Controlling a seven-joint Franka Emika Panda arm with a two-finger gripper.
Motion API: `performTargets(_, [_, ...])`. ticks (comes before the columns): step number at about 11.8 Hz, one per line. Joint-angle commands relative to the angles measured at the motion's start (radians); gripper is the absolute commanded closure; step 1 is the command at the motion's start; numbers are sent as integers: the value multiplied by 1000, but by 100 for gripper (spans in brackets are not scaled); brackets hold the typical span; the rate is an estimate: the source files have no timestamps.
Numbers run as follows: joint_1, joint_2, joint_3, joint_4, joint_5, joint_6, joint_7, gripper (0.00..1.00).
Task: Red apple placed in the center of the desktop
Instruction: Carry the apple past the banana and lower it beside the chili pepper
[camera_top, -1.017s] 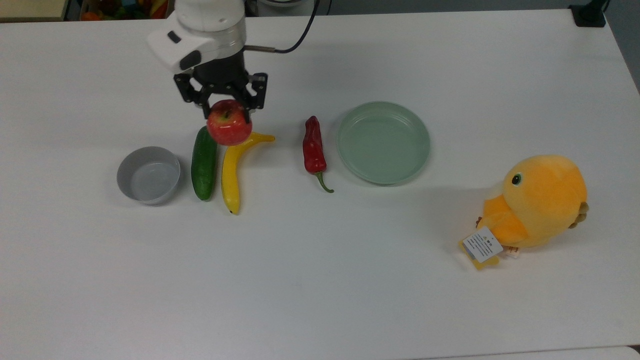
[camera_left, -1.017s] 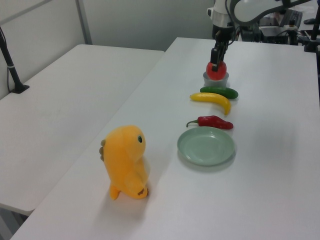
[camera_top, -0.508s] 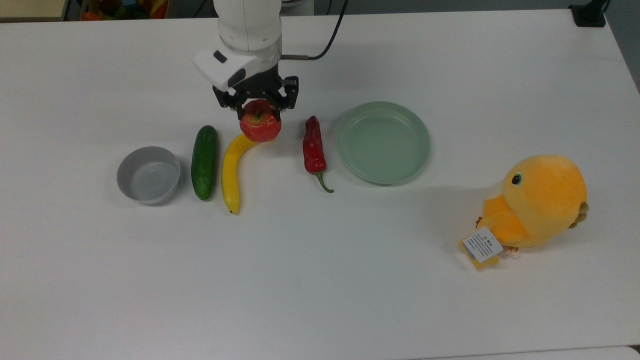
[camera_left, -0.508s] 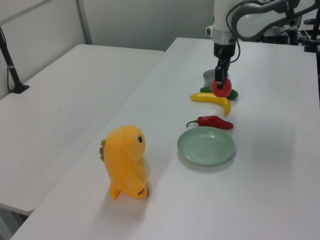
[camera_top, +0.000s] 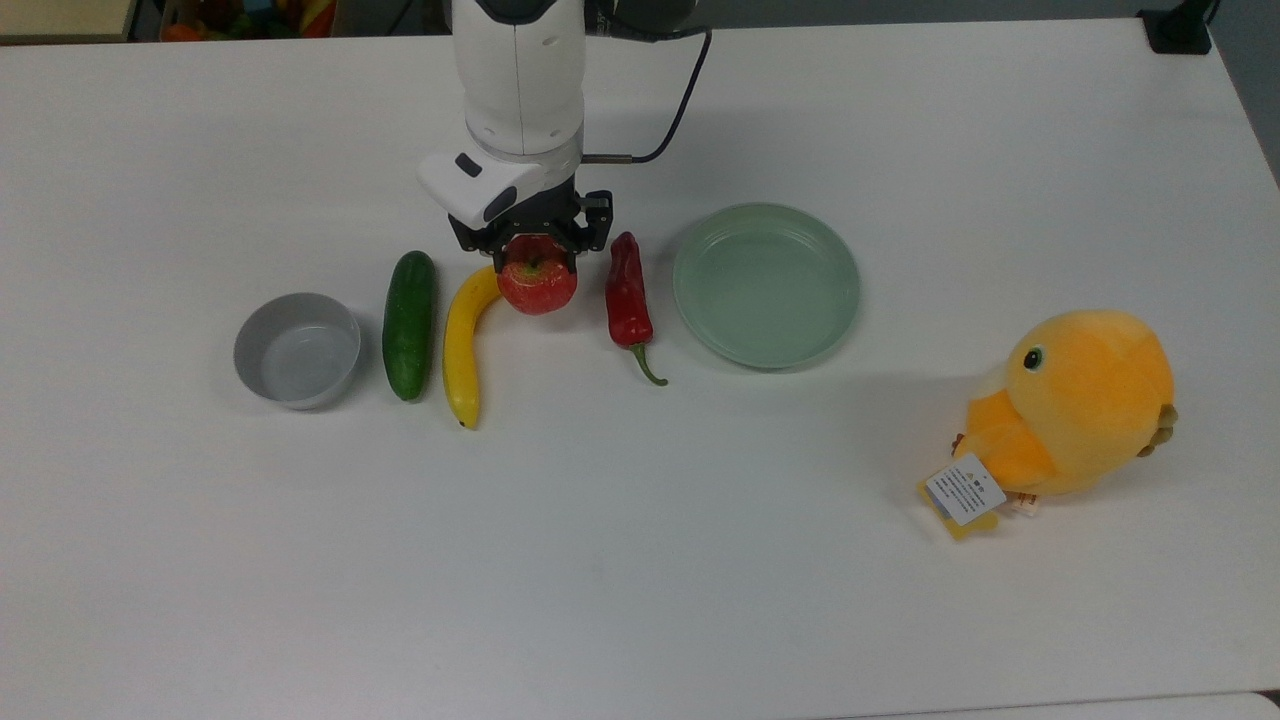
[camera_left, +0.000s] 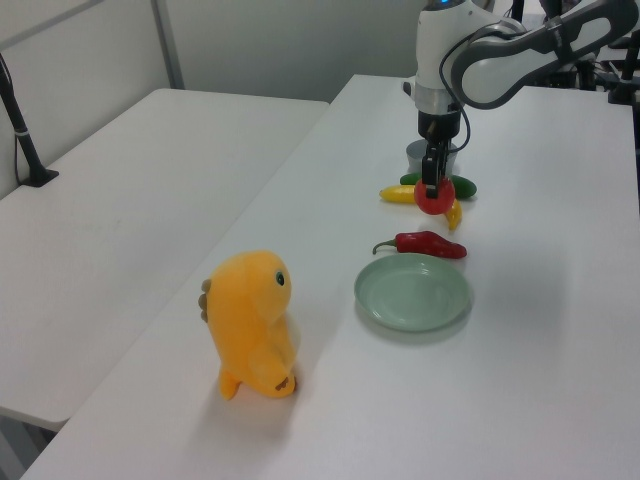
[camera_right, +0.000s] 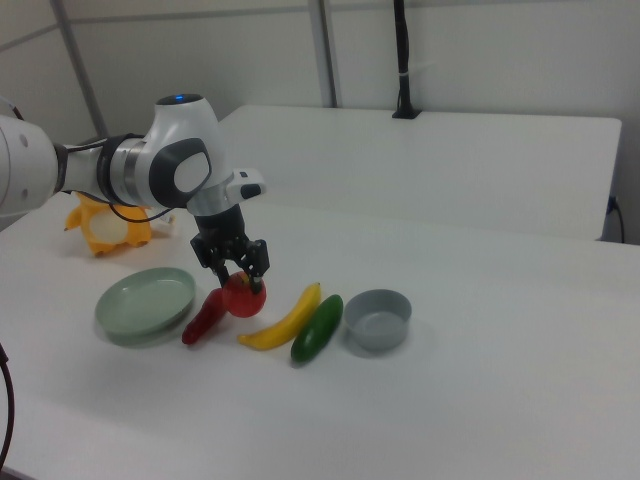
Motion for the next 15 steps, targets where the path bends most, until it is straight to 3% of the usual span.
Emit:
performTargets(1, [-1, 12, 10, -6, -10, 53, 19, 59])
performTargets(5, [-1, 27, 21, -8, -14, 53, 21, 58])
performTargets(9, [1, 50, 22, -8, -28, 54, 21, 52])
performTargets(10, [1, 52, 22, -8, -28, 53, 21, 32])
performTargets(11, [1, 52, 22, -9, -36, 53, 16, 0])
performTargets(15, [1, 44, 24, -8, -53, 44, 19, 0])
